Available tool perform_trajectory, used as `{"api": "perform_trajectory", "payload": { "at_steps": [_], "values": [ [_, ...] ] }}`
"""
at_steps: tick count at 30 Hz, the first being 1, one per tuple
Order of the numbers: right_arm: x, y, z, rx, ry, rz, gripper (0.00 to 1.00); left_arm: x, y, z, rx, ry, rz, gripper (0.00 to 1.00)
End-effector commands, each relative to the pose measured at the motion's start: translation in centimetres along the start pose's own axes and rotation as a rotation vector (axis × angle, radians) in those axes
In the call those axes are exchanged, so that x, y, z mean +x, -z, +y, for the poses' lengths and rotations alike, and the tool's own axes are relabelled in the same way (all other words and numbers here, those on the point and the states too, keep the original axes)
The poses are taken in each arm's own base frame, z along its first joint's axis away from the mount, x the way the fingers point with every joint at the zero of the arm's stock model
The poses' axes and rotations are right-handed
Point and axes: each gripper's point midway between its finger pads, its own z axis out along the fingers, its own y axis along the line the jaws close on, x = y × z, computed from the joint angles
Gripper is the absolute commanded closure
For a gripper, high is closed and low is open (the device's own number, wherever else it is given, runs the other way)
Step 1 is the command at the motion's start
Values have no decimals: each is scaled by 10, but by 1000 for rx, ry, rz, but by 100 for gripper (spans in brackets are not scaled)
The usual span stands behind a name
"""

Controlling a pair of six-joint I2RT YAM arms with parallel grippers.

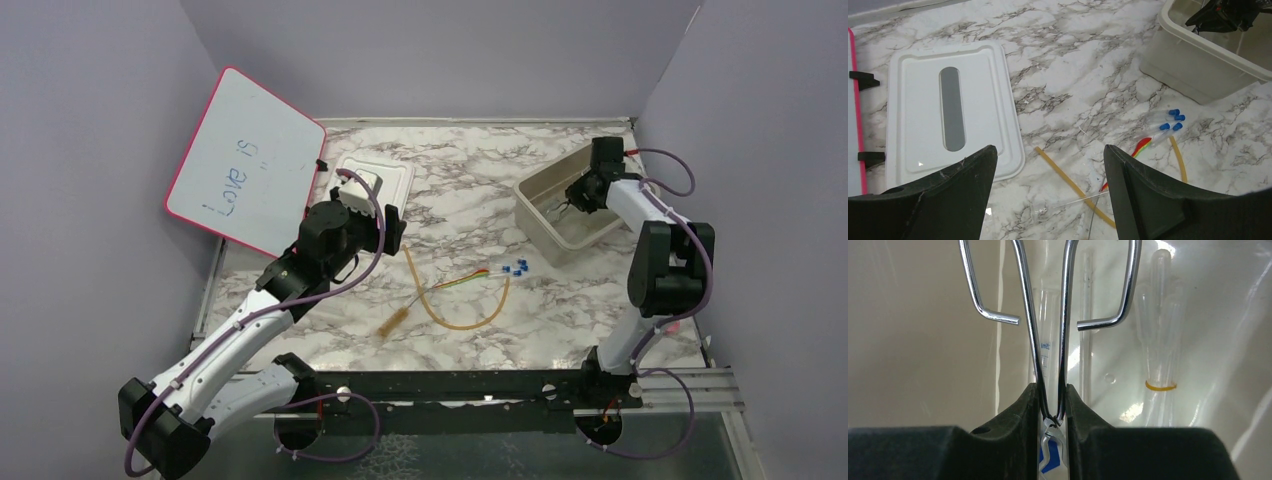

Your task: Organize the chemistry lab equipment

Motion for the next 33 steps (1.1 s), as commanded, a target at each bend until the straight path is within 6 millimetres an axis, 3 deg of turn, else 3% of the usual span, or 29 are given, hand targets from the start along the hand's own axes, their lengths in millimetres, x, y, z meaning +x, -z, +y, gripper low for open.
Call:
{"api": "perform_trajectory", "payload": {
  "at_steps": [1, 8, 13, 24, 29, 33],
  "values": [
    [-3, -11, 20, -47, -53, 10, 86, -5, -3, 4, -21, -10, -32, 19],
    [11, -26, 19, -61, -84, 46, 81, 0, -8, 4, -22, -2, -21, 19],
    [11, -31, 19, -35, -87, 52, 66, 3, -8, 6, -27, -6, -16, 19],
    [-7, -5, 27, -77, -20, -8, 47, 6, -11, 6, -21, -6, -7, 19],
    [-11, 3, 40, -130, 44, -3, 43, 7, -12, 7, -20, -5, -5, 19],
    [-4, 4, 65, -258, 101, 48, 37, 8, -13, 7, -19, -4, 0, 19]
  ]
}}
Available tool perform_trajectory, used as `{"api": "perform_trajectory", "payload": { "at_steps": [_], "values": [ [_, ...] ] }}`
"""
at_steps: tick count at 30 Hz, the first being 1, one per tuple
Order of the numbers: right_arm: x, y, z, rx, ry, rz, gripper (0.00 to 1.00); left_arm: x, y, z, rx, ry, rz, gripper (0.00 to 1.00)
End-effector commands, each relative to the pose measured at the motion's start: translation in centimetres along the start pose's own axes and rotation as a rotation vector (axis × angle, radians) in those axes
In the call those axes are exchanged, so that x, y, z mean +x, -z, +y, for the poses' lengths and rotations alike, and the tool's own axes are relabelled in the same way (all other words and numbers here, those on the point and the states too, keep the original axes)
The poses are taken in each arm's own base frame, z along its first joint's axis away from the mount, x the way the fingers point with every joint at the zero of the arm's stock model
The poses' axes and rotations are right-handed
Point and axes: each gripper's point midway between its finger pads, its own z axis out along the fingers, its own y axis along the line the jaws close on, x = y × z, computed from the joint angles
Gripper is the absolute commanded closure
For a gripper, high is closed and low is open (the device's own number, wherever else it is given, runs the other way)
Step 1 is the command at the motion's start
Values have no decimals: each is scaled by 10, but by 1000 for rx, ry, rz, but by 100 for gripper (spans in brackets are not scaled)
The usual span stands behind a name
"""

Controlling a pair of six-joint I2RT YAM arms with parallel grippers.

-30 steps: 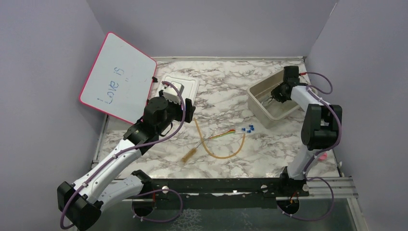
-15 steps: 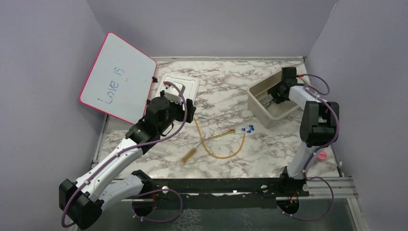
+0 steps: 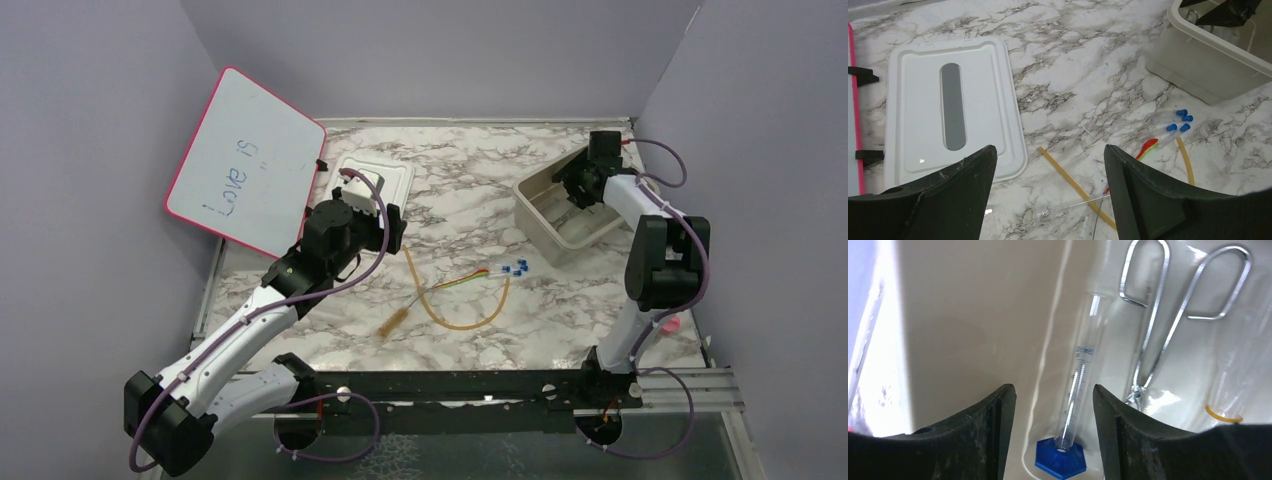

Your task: Organize the chemistry lab equipment

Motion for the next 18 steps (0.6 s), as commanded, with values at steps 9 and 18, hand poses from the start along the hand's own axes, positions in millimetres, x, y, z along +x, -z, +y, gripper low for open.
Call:
{"api": "perform_trajectory", "payload": {
  "at_steps": [9, 18],
  "values": [
    [-10, 6, 82, -323, 197, 10, 34, 2, -4, 4, -9, -3, -7, 19],
    [-15, 50, 100, -314, 342, -76, 38, 4, -5, 3, -2, 4, -1, 19]
  ]
}}
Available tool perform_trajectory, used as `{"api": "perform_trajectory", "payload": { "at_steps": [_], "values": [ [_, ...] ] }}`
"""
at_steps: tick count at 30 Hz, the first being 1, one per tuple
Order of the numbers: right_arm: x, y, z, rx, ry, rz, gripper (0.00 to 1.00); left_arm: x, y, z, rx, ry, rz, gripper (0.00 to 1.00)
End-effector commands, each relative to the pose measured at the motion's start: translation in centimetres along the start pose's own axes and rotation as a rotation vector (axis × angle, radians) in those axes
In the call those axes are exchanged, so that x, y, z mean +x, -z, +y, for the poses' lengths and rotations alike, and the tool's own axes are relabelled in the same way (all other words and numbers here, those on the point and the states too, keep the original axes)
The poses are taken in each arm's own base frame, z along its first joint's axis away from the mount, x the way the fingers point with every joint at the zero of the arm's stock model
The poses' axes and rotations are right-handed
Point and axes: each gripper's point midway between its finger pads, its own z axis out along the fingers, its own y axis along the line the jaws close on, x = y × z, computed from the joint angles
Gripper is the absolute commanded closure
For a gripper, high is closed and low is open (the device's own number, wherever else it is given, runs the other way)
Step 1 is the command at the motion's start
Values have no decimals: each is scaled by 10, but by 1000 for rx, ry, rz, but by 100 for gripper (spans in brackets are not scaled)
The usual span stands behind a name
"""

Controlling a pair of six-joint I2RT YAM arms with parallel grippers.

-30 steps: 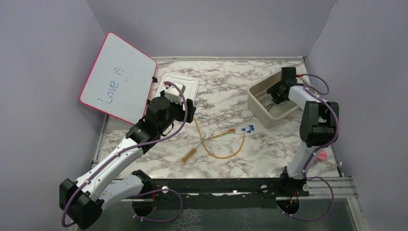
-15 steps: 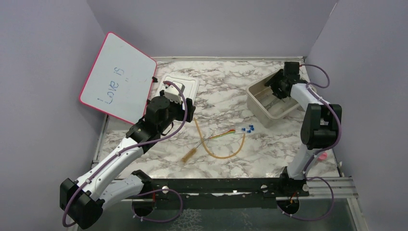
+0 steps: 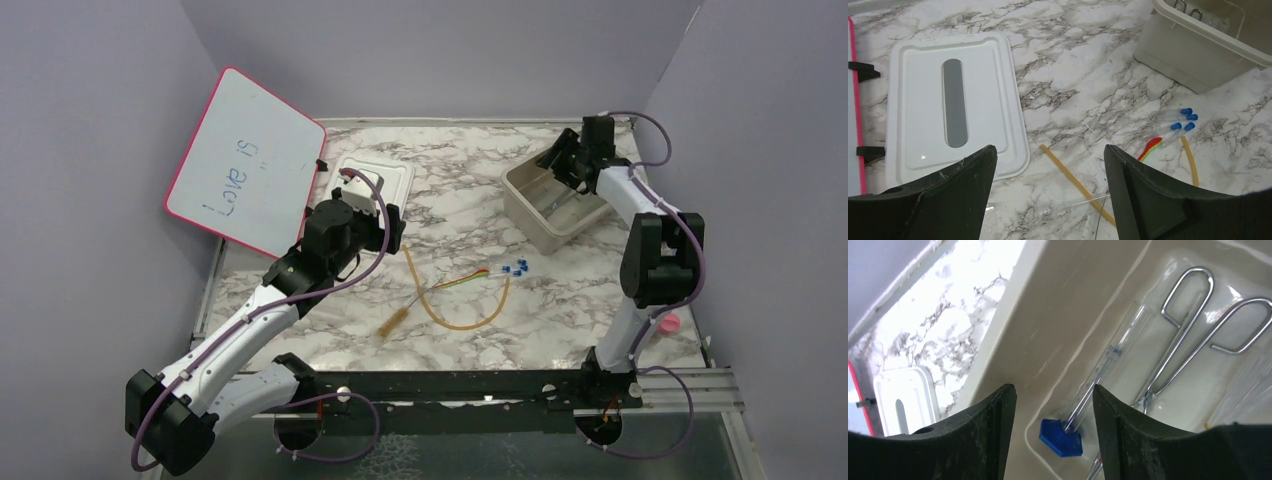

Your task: Organize the chemistry lab equipment

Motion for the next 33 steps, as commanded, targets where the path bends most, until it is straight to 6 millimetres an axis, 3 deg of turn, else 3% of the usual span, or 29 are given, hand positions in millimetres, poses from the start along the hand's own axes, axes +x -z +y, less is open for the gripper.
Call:
{"api": "perform_trajectory", "payload": {
  "at_steps": [1, 4, 8, 13, 16, 20, 24, 30, 33],
  "values": [
    [-20, 42, 40, -29, 134, -84, 39, 0, -3, -1, 11, 4, -12, 19],
    [-18, 75, 53, -3, 191, -113, 39, 1, -4, -3, 22, 11, -7, 19],
    [3, 114, 78, -13, 292, -126, 39, 3, -6, -5, 29, 25, 0, 19],
    [55, 149, 103, -87, 377, -65, 39, 3, -6, 2, -12, 52, 1, 19],
    [94, 159, 111, -138, 406, 5, 40, 6, -6, 4, -29, 73, 10, 19],
    [155, 160, 119, -255, 497, 129, 42, 14, -6, 3, -41, 122, 45, 19],
    [215, 152, 130, -383, 646, 248, 45, 10, 1, 26, -179, 161, 31, 19],
    [295, 139, 160, -449, 896, 335, 49, -33, 28, 53, -324, 170, -99, 19],
    [332, 124, 168, -449, 1007, 397, 61, -55, 44, 59, -353, 163, -155, 19]
  ]
}}
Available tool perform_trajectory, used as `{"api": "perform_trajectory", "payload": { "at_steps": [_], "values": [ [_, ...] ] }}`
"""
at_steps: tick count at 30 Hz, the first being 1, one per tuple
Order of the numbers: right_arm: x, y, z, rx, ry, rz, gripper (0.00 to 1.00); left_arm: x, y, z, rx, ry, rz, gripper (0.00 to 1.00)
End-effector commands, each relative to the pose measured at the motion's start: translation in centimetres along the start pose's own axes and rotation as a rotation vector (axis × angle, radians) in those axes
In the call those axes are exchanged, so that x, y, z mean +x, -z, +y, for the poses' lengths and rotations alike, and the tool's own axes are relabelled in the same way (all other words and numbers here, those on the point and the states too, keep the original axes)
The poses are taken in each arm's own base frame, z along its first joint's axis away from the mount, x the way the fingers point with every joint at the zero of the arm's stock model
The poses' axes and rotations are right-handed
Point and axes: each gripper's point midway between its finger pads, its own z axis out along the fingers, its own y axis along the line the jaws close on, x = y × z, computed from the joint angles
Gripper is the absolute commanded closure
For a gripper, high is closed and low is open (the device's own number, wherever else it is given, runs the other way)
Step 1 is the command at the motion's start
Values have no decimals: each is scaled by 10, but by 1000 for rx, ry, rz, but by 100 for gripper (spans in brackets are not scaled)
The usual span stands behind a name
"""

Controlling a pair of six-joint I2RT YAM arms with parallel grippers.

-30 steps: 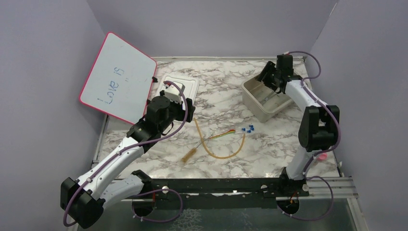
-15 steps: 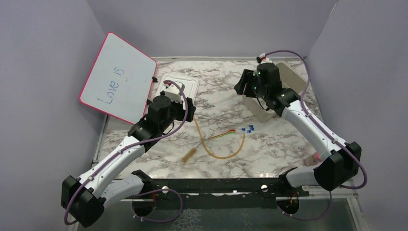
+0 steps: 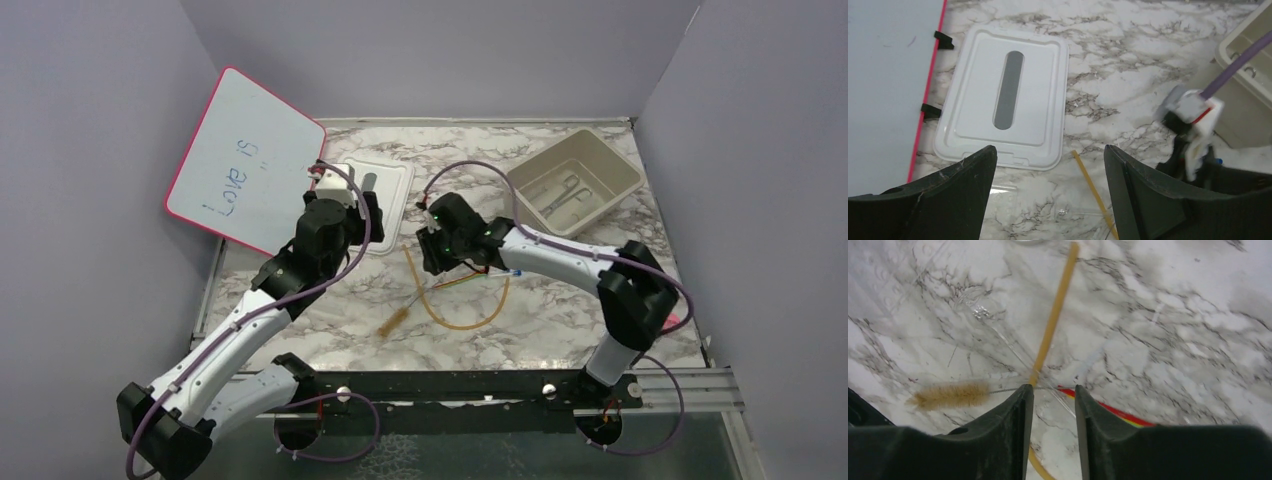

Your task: Organize the chemistry lab equipment

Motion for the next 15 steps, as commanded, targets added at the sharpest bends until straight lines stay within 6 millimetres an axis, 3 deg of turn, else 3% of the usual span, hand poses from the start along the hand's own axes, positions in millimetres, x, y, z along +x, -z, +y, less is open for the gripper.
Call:
{"api": "perform_trajectory", "payload": {
  "at_steps": [1, 4, 8, 15],
  "values": [
    [-5, -38, 37, -51, 175, 27, 65, -65, 31, 22, -108, 44, -176, 19],
    [-2, -55, 56, -70, 237, 61, 69, -82, 46, 34, -155, 33, -226, 19],
    [-2, -69, 76, -121, 299, 79, 64, -99, 63, 46, -204, 23, -275, 19],
    [8, -87, 79, -115, 367, 149, 64, -111, 75, 51, -220, 34, -316, 19]
  ]
}}
